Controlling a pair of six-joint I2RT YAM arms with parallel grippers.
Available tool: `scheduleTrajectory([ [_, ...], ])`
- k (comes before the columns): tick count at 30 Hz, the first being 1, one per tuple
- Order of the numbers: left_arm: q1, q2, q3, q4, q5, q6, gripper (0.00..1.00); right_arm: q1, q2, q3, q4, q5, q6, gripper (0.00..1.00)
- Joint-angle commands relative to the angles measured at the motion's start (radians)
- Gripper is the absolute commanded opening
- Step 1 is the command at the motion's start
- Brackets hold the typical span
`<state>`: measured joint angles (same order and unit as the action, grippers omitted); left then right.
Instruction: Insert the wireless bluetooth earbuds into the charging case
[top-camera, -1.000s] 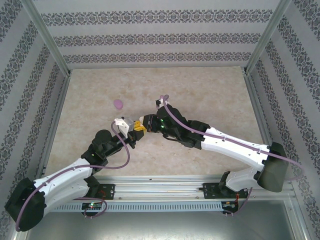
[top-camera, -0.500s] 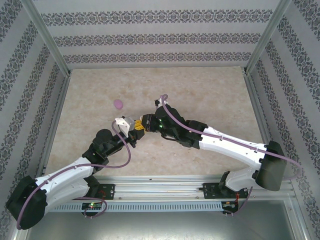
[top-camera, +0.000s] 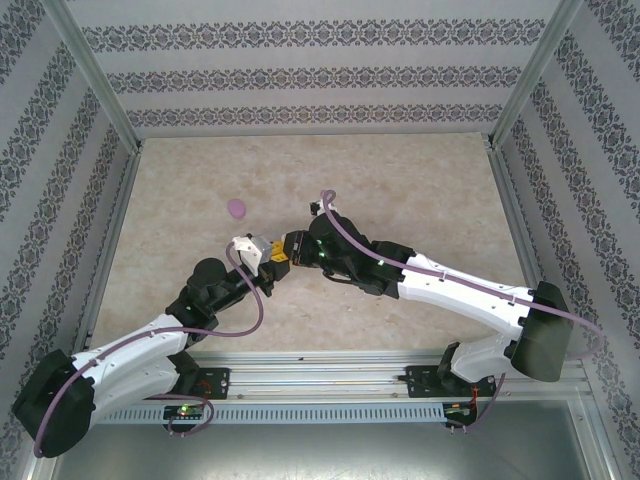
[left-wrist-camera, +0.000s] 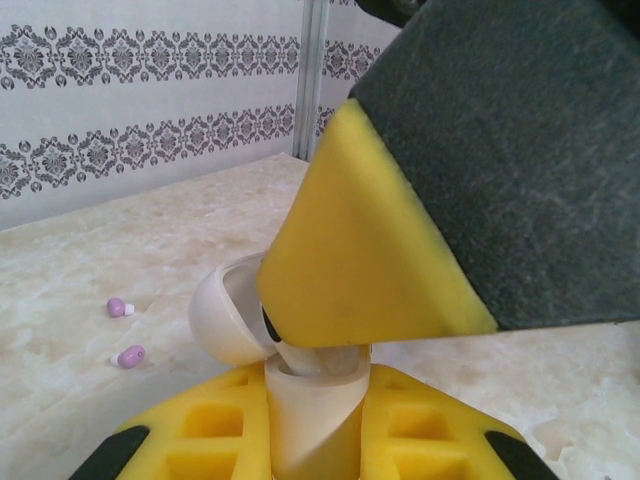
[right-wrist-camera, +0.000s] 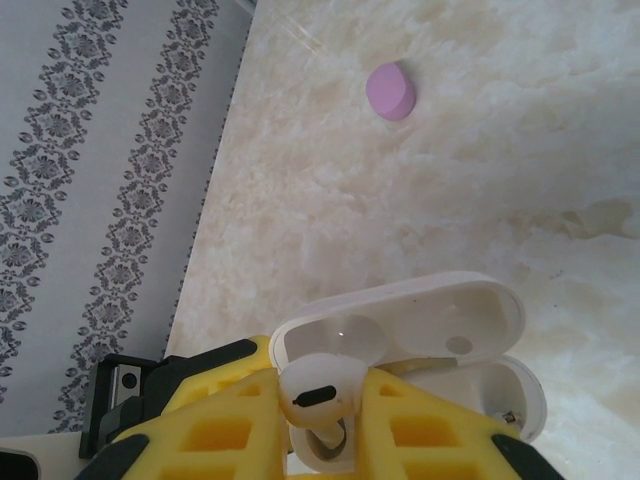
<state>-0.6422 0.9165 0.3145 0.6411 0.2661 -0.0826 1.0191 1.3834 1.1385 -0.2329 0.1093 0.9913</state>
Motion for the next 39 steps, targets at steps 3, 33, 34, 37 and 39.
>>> scheduleTrajectory([
  [3, -0.008, -0.018, 0.037, 0.104, -0.016, 0.01, 0.0, 0.016, 0.019, 0.027, -0.175, -0.015, 0.013, 0.24],
  [33, -0.008, -0.039, 0.001, 0.109, 0.036, -0.045, 0.0, -0.035, -0.057, 0.205, -0.347, -0.01, -0.137, 0.51],
  [34, -0.009, -0.044, -0.004, 0.105, 0.041, -0.052, 0.0, -0.048, -0.067, 0.212, -0.362, -0.014, -0.151, 0.51],
  [37, -0.008, -0.073, -0.014, 0.067, 0.054, -0.068, 0.0, -0.104, -0.091, 0.223, -0.419, -0.05, -0.191, 0.51],
  [39, -0.008, -0.091, -0.018, 0.034, 0.063, -0.077, 0.0, -0.153, -0.098, 0.227, -0.48, -0.064, -0.214, 0.52],
])
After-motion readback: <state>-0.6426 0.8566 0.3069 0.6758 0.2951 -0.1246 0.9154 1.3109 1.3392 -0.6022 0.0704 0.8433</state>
